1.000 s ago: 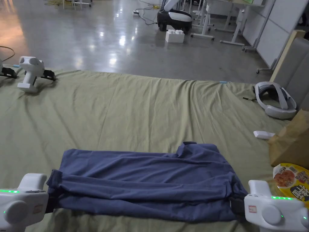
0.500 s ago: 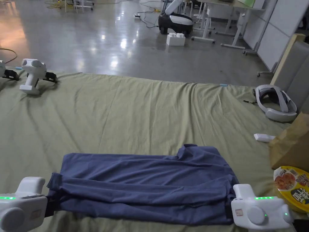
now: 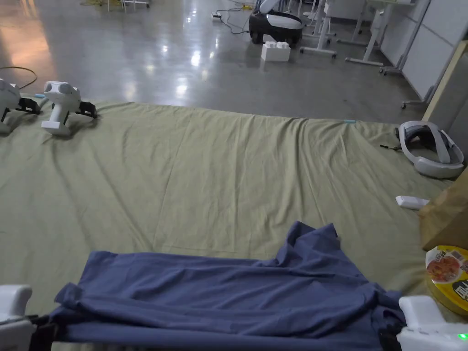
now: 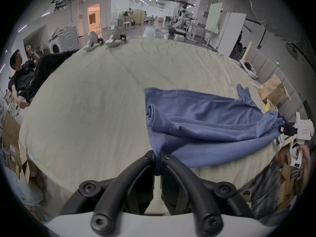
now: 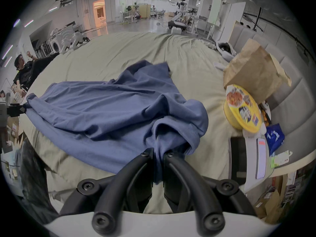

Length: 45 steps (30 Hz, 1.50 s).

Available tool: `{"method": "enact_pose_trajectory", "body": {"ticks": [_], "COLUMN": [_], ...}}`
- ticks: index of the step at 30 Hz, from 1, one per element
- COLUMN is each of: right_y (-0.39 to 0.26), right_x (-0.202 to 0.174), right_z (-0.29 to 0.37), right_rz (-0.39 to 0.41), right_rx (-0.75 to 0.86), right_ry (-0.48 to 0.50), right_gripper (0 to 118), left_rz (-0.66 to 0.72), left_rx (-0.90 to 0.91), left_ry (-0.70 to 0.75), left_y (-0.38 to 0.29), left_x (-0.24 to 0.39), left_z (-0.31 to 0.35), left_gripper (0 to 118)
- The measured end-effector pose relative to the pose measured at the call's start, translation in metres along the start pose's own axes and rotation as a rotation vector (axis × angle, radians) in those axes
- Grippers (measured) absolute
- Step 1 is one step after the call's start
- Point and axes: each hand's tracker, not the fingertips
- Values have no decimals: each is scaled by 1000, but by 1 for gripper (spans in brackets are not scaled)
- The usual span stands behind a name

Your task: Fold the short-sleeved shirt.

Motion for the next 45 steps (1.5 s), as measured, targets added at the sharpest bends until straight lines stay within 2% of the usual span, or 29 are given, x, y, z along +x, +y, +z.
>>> {"method": "enact_pose_trajectory", "body": {"ticks": [3,6,12,16,17,18,19,20,21,22,25,29,32,35,37,38,39,40,42,43,44,45], "right_y": [-30,-54,-64,-55,-52,-49,-45,-37,-30,-24,3,37,56,68,76,78,79,81,83,84,85,85], "right_x": [-8,-19,-33,-39,-40,-41,-42,-43,-45,-48,-58,-77,-92,-104,-114,-117,-120,-122,-125,-125,-127,-130], "right_z": [-3,-21,-51,-44,-39,-31,-22,-11,0,9,26,33,35,40,41,41,41,42,44,45,46,48], "right_rz": [-15,5,2,47,62,64,61,49,36,26,-6,-51,-96,-136,-131,-127,-126,-127,-134,-137,-144,-142], "right_rx": [-62,-118,-143,-164,-151,-116,-75,-18,34,83,257,473,622,739,761,786,800,810,827,833,849,860], "right_ry": [2,-37,-79,-128,-178,-223,-240,-243,-245,-239,-179,-111,-92,-40,-87,-104,-110,-114,-111,-101,-106,-128], "right_gripper": [12,12,12,19,26,38,46,53,66,79,84,84,79,51,37,27,16,13,8,7,6,6], "left_rz": [6,-19,-58,-78,-74,-66,-65,-75,-80,-75,-45,-32,-18,14,30,22,7,-8,-33,-33,-45,-46], "left_rx": [-63,-124,-193,-193,-188,-179,-150,-100,-65,-26,107,302,463,605,684,718,743,762,782,783,809,839], "left_ry": [12,37,105,126,127,128,135,148,138,112,65,58,64,52,47,54,77,94,145,118,66,76], "left_y": [-28,-47,-51,-44,-44,-41,-38,-35,-33,-28,-8,22,43,54,58,60,61,62,64,63,61,59], "left_x": [-1,2,16,23,23,24,26,28,29,32,43,64,82,91,94,97,100,102,103,102,99,98], "left_z": [-3,-19,-49,-47,-42,-38,-35,-29,-22,-17,-4,3,10,19,24,28,30,32,31,32,35,35], "left_gripper": [8,8,8,8,8,10,21,38,56,67,67,67,67,67,64,57,38,12,8,3,2,2]}}
